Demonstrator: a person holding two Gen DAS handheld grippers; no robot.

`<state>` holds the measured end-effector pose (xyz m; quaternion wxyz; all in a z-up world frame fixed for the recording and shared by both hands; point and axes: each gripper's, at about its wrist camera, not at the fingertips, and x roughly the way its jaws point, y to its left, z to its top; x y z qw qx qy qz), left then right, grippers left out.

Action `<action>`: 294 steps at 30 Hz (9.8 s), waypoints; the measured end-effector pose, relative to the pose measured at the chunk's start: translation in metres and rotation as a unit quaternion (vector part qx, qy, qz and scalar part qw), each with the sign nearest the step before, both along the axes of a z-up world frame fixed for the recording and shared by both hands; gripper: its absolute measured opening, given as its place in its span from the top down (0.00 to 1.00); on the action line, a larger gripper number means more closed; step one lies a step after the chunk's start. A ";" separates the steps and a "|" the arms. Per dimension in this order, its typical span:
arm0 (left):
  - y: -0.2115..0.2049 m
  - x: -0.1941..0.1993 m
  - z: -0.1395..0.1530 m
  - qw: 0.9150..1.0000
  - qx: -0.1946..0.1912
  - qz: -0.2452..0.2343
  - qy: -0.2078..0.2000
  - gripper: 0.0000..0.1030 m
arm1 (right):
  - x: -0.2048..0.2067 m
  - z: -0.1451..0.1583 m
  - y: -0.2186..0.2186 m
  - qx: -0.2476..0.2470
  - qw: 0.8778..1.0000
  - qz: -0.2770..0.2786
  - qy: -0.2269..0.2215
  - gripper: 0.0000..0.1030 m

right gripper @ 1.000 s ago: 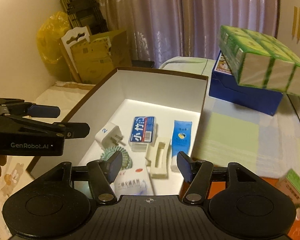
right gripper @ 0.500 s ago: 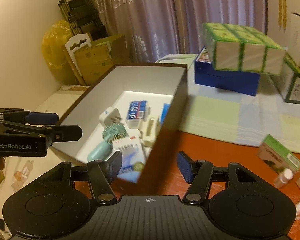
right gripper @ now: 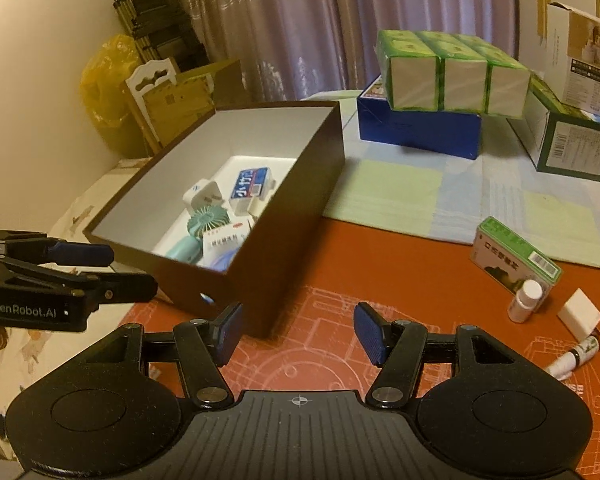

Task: Organize rigid objects
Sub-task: 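Withdraw both open tools from the shoebox back toward the remaining items, then grasp the small brown bottle with the right tool while the left tool grasps the white pill bottle, then lift and carry the brown bottle and white pill bottle over the shoebox with both tools, then lower the brown bottle and pill bottle into the shoebox with both tools, then open the right tool releasing the brown bottle while the left tool releases the pill bottle, then withdraw both open tools from the shoebox toward the green box and plug adapter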

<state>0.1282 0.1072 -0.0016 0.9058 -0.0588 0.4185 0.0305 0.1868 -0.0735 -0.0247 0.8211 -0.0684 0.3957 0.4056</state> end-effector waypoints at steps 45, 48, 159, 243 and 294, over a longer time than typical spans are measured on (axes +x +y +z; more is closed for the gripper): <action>-0.214 0.160 -0.093 0.977 0.022 -0.213 0.012 0.43 | 0.105 -0.063 -0.200 -0.035 0.965 -0.251 0.074 0.49; -0.219 0.172 -0.099 0.976 0.028 -0.218 0.012 0.48 | 0.117 -0.071 -0.197 -0.037 0.964 -0.254 0.074 0.52; -0.093 0.066 -0.014 0.998 0.030 -0.034 -0.044 0.78 | 0.062 0.001 -0.091 0.020 0.998 -0.059 0.027 0.80; 0.147 0.062 -0.051 0.995 0.056 0.022 0.081 0.72 | 0.027 -0.056 0.209 -0.053 0.987 0.099 0.116 0.75; 0.103 0.020 -0.001 0.996 0.065 0.057 0.009 0.57 | 0.008 -0.012 0.128 0.042 0.998 0.015 0.051 0.33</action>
